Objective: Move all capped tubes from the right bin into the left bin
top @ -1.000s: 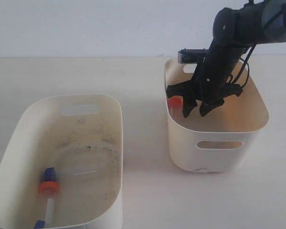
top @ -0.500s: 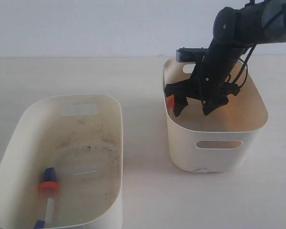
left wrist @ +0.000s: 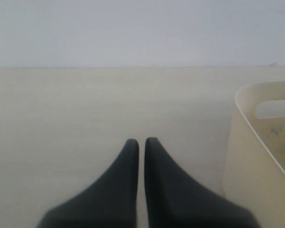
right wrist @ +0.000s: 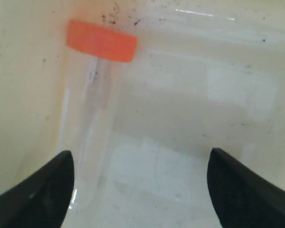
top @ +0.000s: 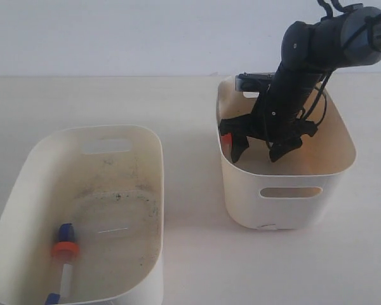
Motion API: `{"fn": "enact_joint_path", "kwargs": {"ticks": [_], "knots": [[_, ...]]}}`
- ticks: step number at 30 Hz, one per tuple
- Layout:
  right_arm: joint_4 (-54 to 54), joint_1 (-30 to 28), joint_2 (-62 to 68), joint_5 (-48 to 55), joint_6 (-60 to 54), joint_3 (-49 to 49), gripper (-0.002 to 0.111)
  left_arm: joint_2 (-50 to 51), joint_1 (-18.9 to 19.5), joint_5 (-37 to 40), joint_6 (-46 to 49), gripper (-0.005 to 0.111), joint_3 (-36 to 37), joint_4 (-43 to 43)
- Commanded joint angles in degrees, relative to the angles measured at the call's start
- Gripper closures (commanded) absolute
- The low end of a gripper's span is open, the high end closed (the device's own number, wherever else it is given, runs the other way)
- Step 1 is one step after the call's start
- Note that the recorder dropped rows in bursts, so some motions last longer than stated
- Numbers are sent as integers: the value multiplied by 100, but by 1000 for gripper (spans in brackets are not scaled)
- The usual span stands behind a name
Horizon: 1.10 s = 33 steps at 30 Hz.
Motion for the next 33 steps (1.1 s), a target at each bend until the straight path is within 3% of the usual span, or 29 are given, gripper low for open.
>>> {"fn": "enact_joint_path", "kwargs": {"ticks": [1,4,9,14,18,22,29,33], "knots": [[287,27,155,10,13,25,35,23,20,-17,-24,103,-12,-19],[1112,27,155,57,-417,25,35,23,20,-17,-24,103,-12,-19],[1387,27,130,87,-574,25,35,23,20,-17,-24,103,-12,-19],[879,27,150,76,-526,25,35,23,20,-17,-24,103,-12,-19],[-209,27,150,152,198,25,39,23,20,-17,-24,103,-12,-19],[-972,27,138,252,610,25,62,23,20,-17,-24,103,-12,-19],[-1169,27,-147,284,739,25,106,23,20,-17,-24,103,-12,-19],[-1203,27,-491,90,871,25,107,23,20,-17,-24,103,-12,-19]]}}
